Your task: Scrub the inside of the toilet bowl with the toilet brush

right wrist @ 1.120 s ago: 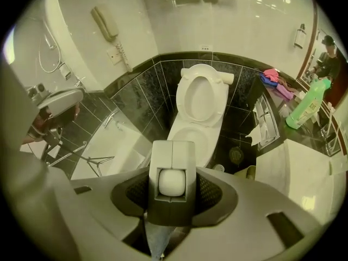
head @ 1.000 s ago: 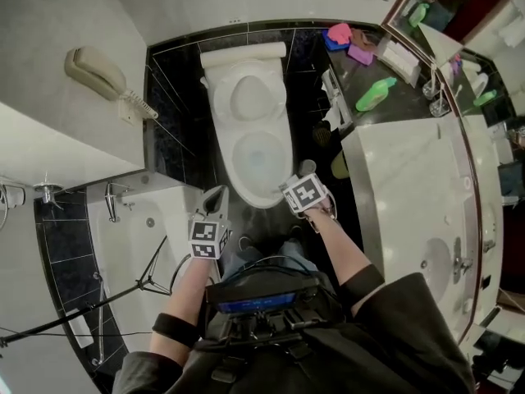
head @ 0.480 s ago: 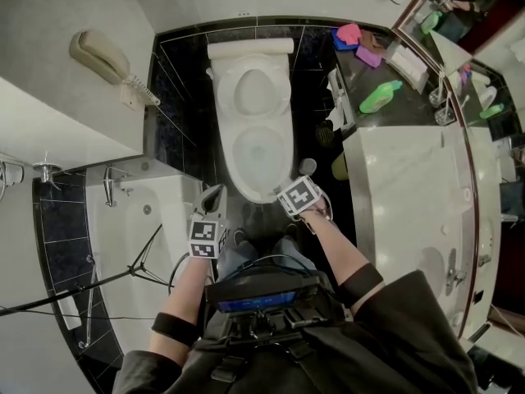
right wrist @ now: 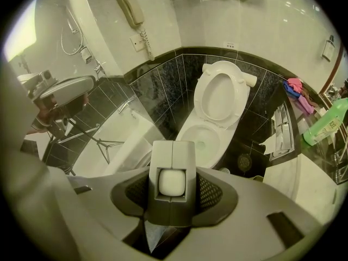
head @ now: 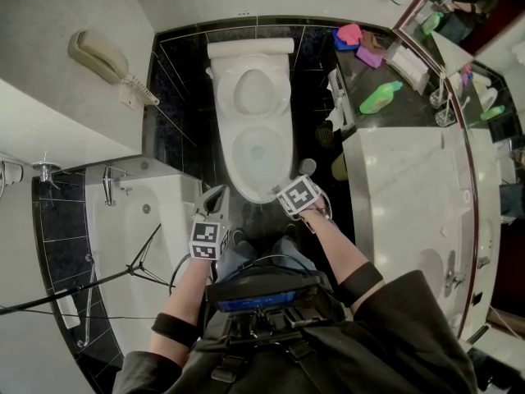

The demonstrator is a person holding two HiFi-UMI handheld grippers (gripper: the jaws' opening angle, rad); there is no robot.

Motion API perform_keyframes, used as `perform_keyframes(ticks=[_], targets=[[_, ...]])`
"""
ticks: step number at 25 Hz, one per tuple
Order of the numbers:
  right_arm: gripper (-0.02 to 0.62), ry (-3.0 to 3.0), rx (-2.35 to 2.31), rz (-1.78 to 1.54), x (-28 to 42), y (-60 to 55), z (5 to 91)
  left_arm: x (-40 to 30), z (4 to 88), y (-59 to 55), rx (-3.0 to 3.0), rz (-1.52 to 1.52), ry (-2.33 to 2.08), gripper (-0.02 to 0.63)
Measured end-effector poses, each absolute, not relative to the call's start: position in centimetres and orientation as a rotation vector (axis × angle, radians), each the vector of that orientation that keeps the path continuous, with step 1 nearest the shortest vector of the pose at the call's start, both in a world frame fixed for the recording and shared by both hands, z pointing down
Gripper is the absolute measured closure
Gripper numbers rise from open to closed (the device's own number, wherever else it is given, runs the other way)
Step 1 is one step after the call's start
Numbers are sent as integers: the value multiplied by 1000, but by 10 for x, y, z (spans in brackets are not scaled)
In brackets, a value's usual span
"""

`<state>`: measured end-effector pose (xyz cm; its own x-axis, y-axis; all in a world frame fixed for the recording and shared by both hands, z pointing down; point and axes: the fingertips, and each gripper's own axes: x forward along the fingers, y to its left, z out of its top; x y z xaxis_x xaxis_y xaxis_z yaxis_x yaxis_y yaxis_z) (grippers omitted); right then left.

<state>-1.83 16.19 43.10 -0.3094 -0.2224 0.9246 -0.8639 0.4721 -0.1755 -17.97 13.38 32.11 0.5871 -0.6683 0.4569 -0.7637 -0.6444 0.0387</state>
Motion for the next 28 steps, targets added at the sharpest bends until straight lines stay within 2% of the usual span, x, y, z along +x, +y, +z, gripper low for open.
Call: perform_keyframes(ticks=[28], targets=[[403, -1685, 1036, 925, -16, 125, 488, -186, 348, 119, 2642, 657, -967, 612]])
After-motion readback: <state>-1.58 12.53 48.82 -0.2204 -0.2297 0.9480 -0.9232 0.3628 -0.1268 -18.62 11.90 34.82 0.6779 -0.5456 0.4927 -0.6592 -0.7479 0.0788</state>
